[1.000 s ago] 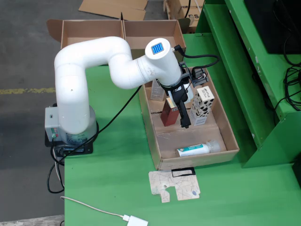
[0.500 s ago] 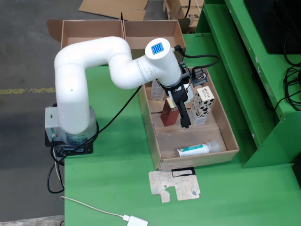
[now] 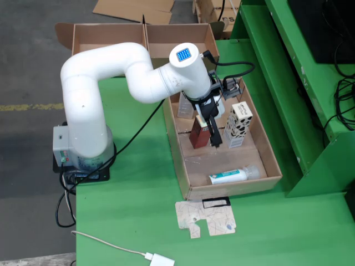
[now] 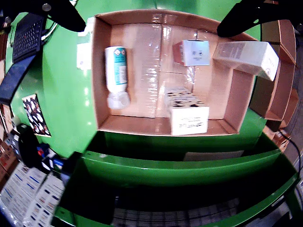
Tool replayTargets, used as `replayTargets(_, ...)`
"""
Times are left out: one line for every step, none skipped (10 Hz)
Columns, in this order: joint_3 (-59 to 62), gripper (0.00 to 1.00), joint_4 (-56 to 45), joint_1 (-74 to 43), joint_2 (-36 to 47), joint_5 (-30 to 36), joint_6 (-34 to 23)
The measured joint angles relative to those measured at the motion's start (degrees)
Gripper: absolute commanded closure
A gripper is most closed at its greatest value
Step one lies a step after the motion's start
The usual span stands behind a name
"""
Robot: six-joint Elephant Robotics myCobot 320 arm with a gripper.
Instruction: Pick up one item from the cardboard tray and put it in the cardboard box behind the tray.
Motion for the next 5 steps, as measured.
replayTargets(-0.09, 0.0, 0.0, 0.44, 0.0, 0.08, 0.0)
replayTargets(-2.9, 0.0, 0.0, 1.94, 2.73, -1.67, 2.64)
replayTargets(-5.1, 0.0, -0.79, 4.49, 5.1, -1.94, 4.05)
replayTargets(-7.21, 0.0, -1.06, 6.25, 6.95, -2.73, 4.75)
replayTargets(-8.52, 0.0, -1.93, 9.23, 8.53, -2.99, 5.98)
